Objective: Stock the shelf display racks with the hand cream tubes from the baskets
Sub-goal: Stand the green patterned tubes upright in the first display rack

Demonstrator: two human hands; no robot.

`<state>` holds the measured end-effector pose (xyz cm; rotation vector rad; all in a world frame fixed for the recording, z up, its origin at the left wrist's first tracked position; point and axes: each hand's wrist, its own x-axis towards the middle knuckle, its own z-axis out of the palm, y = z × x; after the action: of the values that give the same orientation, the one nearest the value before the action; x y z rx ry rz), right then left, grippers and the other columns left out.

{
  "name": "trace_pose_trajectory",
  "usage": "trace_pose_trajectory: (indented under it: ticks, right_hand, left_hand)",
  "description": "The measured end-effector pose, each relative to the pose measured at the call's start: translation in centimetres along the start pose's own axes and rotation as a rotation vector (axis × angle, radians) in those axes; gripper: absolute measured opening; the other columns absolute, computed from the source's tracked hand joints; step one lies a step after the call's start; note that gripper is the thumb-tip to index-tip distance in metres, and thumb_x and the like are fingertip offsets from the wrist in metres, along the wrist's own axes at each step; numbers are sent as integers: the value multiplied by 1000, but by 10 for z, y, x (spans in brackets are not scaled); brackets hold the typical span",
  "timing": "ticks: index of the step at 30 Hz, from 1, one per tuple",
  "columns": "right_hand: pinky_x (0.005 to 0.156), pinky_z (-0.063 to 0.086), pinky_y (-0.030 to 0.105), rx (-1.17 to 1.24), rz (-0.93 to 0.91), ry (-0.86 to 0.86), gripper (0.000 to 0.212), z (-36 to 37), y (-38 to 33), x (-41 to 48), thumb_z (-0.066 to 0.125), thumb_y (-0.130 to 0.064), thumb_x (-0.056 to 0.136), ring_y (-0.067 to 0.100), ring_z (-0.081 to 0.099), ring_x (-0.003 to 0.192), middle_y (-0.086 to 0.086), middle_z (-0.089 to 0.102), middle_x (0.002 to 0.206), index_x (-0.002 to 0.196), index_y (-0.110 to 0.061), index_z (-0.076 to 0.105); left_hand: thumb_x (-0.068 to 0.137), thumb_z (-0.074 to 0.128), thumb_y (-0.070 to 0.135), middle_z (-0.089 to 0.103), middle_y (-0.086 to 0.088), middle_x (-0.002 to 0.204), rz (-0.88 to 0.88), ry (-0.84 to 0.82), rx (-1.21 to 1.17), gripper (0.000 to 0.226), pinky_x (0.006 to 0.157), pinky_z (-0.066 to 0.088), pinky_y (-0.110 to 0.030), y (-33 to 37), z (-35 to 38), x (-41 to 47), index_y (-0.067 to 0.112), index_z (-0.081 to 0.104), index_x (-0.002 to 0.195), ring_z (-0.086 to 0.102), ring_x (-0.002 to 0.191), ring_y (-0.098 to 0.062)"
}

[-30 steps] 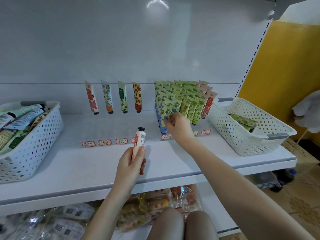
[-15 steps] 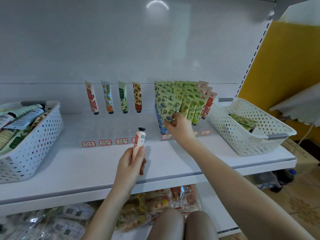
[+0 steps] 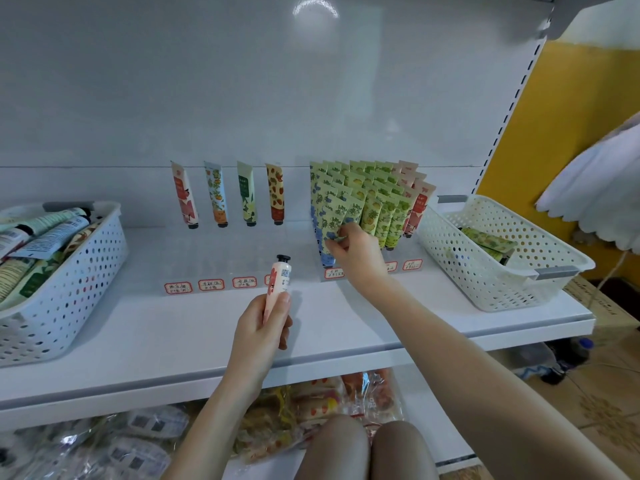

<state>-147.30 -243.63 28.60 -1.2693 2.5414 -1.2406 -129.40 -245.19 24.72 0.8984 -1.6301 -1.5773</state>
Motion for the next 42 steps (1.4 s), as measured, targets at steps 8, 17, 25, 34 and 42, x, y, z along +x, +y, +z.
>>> trace_pose_trajectory:
  ticks: [8,17,25,34,42]
  right_hand:
    - [62,40,34,-93,6,1,29,2,-2,4,52,-22,94,35,59,80,22,65,87,103,6,52]
    - [66,44,34,-1,26,19,27,2,1,-2,54,-24,93,32,59,80,18,66,88,102,0,54]
    - [65,42,33,-6,-3,23,26,1,2,-6,54,-25,92,31,59,77,14,65,84,102,-1,55]
    - [81,49,40,26,30,10,37,-5,0,-12,56,-24,92,32,61,92,16,66,99,120,0,51]
    - [73,54,36,277,74,98,20,-43,-6,-25,57,-20,91,21,66,74,8,67,77,100,-3,63]
  left_hand:
    - [94,46,33,52,-3,70,5,-1,-8,24,55,41,-20,0,1,1,11,55,90,47,60,-11]
    - [94,45,35,53,-3,71,-4,-2,6,25,56,42,-20,-2,0,1,12,56,90,48,61,-11]
    - [94,45,35,52,-3,70,-5,-6,19,27,51,42,-14,-4,-1,2,10,55,92,48,60,-10]
    - [94,45,35,51,-4,71,4,-27,15,26,57,42,-21,4,-1,-2,11,55,89,47,62,-11]
    - [95,45,28,54,-5,78,-6,-162,-33,13,65,43,-22,25,3,-6,21,55,90,49,68,-11]
